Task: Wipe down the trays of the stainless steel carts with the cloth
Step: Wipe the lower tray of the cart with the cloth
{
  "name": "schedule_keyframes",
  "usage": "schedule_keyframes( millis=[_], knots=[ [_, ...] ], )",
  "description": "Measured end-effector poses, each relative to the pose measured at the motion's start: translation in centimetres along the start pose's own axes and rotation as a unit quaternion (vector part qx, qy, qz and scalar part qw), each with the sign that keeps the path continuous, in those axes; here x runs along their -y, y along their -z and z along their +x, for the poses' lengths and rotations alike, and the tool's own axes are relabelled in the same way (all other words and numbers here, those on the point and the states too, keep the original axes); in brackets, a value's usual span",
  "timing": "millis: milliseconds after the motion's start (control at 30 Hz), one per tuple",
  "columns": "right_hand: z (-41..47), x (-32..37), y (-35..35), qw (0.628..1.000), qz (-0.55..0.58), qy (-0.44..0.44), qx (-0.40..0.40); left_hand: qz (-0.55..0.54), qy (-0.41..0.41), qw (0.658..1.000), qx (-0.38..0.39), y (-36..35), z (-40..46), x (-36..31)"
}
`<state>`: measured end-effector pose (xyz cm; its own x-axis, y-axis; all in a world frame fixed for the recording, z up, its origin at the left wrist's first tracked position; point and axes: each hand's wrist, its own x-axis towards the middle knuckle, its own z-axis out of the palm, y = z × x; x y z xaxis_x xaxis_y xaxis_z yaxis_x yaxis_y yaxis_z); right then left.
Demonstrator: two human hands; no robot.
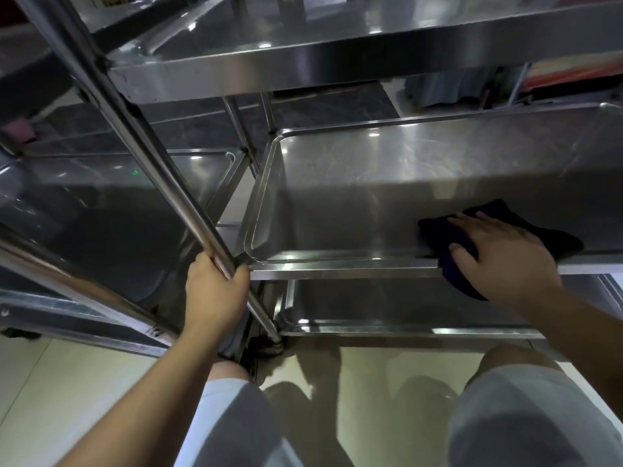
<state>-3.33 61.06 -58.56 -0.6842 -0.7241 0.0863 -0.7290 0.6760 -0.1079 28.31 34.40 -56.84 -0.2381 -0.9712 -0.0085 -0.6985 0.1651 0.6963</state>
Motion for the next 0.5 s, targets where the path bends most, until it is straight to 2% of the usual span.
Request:
schedule_keyframes(
  millis=[67, 133, 200, 233, 300, 367, 500],
  knots=[
    [0.0, -0.1, 0.2, 1.0, 0.005, 0.002, 0.003, 0.045, 0.043, 0.998, 0.016, -1.0, -2.0, 0.6],
    [-0.2, 0.0, 0.3, 1.0, 0.008, 0.005, 0.004, 0.013, 0.061, 0.998, 0.02, -2.0, -4.9, -0.4],
    [-0.3, 0.0, 0.4, 1.0, 0.011, 0.005, 0.001, -0.018, -0.005, 0.999, 0.049, -3.2, -7.2, -2.3],
    [-0.2, 0.0, 0.5, 1.0, 0.014, 0.003, 0.001, -0.018, -0.064, 0.995, 0.07, -3.9, -8.0, -3.5],
    [-0.2, -0.1, 0.5, 1.0, 0.017, 0.002, 0.008, 0.006, -0.177, 0.98, 0.095, -5.5, -8.2, -5.9],
    [-0.1, -0.2, 0.5, 1.0, 0.017, 0.006, 0.013, 0.035, -0.257, 0.961, 0.1, -7.5, -7.7, -8.6],
    [0.1, -0.4, 0.6, 0.999, 0.026, 0.009, 0.026, 0.099, -0.326, 0.935, 0.095, -11.9, -6.9, -13.4]
  ],
)
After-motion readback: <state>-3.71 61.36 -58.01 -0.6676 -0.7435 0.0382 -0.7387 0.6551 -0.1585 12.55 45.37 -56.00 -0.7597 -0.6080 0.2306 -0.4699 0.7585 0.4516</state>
